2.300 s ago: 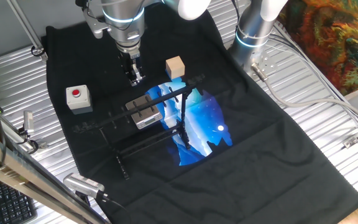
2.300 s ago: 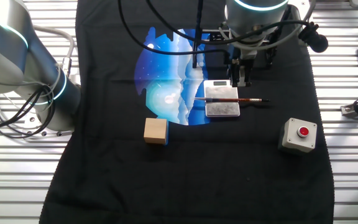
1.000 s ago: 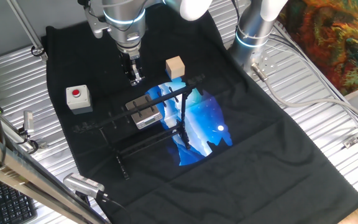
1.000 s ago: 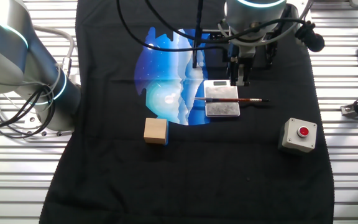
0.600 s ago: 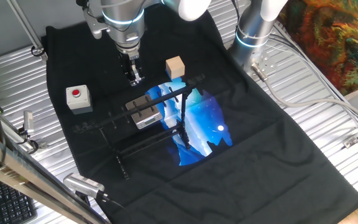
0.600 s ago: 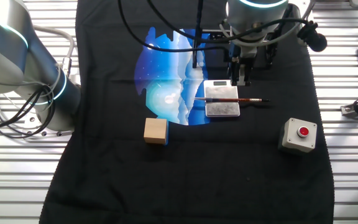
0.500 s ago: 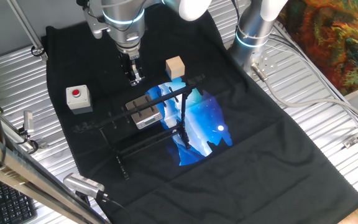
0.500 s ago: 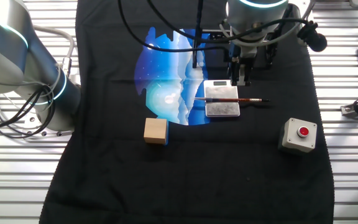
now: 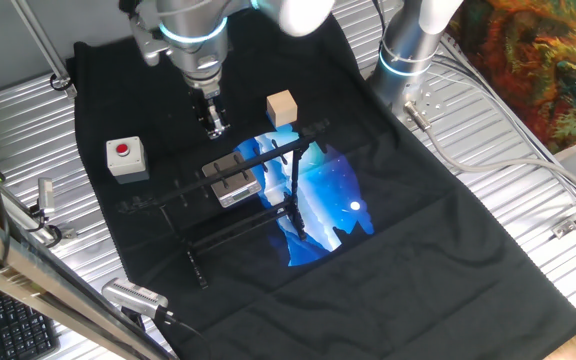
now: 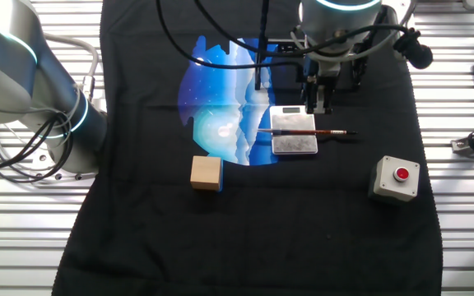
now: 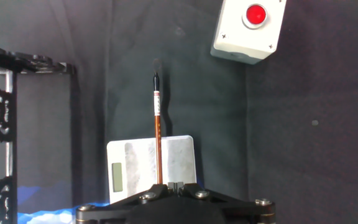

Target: Place the brush on the pen rack

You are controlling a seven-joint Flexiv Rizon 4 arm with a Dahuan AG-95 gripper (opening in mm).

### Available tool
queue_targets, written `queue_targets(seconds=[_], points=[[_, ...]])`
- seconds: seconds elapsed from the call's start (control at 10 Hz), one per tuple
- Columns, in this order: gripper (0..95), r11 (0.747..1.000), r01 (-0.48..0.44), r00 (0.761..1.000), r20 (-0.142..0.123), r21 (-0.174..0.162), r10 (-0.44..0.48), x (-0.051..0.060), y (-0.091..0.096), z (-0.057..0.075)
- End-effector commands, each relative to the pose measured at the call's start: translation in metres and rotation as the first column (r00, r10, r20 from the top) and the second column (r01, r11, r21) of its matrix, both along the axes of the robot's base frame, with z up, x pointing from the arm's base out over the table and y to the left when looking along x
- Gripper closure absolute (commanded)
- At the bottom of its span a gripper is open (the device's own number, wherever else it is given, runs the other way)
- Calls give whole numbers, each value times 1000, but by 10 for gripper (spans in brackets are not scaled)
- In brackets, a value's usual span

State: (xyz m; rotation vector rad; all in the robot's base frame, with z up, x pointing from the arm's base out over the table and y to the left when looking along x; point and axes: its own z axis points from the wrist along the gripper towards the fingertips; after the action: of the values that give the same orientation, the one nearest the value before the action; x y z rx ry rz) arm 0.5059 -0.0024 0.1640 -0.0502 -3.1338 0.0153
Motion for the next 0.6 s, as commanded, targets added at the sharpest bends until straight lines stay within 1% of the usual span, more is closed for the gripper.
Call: queue_targets(seconds=[0.1,0.2,0.3,0.4,0.5,0.6], points=[[950,1000,-2,997,-82,9,3,8,-5,-16],[950,1000,-4,995,-100,11,5,9,-6,-20],[950,1000,-1,991,-133,8,2,11,-7,-26],[950,1000,0,988,-153,9,1,13,-7,-30],[950,1000,1,987,-162,4,0,14,-4,-35],[950,1000,2,986,-164,2,-2,15,1,-39]])
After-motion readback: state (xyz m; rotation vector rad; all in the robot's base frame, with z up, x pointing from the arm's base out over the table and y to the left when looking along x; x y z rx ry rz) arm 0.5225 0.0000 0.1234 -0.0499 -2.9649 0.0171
